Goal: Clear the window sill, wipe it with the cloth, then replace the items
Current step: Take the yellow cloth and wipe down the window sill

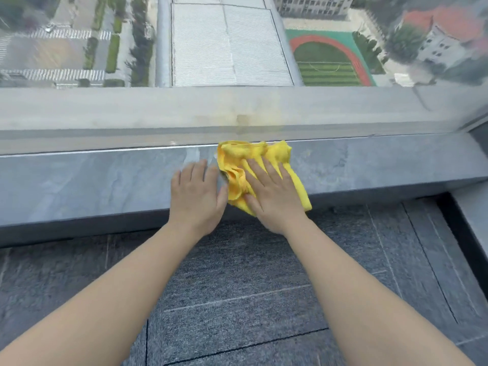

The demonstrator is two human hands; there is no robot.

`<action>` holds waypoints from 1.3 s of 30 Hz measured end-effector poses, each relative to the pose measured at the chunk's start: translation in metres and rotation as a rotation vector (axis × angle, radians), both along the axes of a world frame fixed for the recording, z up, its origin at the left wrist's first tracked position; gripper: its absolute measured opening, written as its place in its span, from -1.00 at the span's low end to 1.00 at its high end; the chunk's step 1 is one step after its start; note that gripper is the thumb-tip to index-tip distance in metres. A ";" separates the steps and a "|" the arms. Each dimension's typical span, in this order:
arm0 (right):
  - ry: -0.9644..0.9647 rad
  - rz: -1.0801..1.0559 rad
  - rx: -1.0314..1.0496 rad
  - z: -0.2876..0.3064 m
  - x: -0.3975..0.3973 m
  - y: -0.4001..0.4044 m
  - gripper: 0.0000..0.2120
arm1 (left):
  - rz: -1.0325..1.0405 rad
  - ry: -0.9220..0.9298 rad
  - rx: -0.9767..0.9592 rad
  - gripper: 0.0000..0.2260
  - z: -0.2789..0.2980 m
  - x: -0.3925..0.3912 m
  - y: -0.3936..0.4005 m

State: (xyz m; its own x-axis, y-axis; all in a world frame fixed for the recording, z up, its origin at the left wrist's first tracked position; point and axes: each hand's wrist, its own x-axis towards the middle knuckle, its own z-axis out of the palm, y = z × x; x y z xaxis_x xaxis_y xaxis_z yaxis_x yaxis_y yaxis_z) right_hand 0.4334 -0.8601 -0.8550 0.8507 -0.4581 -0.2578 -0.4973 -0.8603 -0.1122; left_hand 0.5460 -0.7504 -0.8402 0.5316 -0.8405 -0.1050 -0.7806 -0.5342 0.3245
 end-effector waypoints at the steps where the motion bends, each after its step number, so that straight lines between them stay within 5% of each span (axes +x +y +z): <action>1: 0.001 0.003 -0.002 -0.001 -0.011 -0.006 -0.25 | 0.004 0.002 -0.014 -0.44 0.001 -0.006 -0.005; 4: 0.004 -0.122 -0.039 -0.003 -0.041 -0.022 -0.22 | -0.009 -0.010 0.009 -0.28 0.000 -0.020 -0.022; 8: -0.020 -0.359 0.003 0.000 -0.056 -0.041 -0.41 | -0.043 -0.022 0.123 -0.49 -0.008 -0.039 -0.045; 16: 0.040 -0.702 0.075 0.002 -0.009 -0.051 -0.31 | -0.064 -0.022 0.169 -0.45 -0.011 -0.044 -0.048; 27: -0.036 -0.013 0.013 0.003 -0.045 -0.055 -0.47 | 0.218 0.379 -0.216 -0.41 0.005 -0.036 -0.048; 39: 0.020 -0.611 -0.007 0.001 -0.089 -0.109 -0.31 | -0.012 0.143 0.020 -0.42 -0.003 -0.058 -0.080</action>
